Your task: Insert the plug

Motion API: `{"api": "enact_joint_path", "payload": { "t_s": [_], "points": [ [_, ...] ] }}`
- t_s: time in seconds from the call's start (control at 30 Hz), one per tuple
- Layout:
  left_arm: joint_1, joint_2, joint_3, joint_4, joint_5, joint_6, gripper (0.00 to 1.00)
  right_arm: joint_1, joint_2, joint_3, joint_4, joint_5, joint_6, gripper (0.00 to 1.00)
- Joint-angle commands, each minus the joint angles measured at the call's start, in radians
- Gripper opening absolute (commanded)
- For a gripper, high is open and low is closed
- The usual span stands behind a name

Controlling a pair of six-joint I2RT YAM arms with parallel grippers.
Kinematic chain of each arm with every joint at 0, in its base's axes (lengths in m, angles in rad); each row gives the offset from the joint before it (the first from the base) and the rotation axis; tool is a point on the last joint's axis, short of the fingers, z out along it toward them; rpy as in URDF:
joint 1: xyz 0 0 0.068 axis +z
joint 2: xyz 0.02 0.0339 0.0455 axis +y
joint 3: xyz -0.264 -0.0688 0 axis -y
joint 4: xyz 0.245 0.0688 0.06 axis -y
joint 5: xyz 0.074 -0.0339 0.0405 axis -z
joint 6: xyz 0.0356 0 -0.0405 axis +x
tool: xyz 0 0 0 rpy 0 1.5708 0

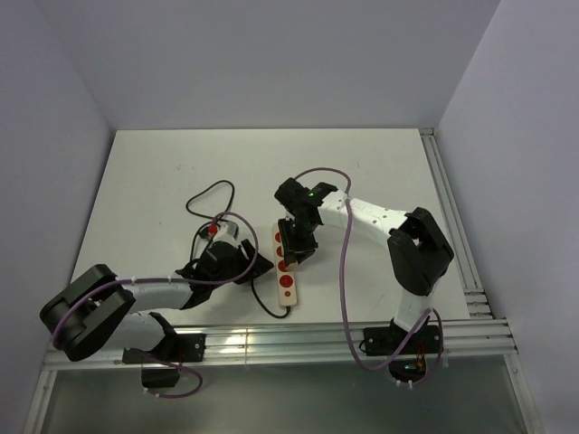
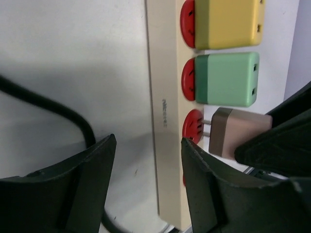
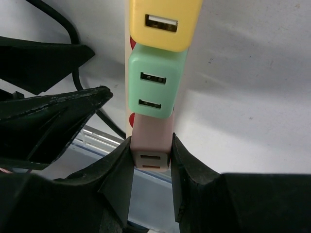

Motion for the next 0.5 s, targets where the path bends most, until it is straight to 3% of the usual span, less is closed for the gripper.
{"api": "enact_joint_path", "payload": {
  "t_s": [0.0,0.3,0.47],
  "points": [
    [-0.009,0.096,0.022,0.069,0.014,-0.002,0.62,-0.008,0.019,0.016,-0.002,0.118,0.014,0.00],
    [-0.037,0.224,0.024,0.177,0.082,-0.035,0.57,0.070,0.068,0.023,0.058,0.282,0.106,0.00],
    [-0.037,0.138,-0.027,0.168,0.028,-0.055,0.54,0.136,0.093,0.010,0.092,0.349,0.155,0.00]
  ]
}}
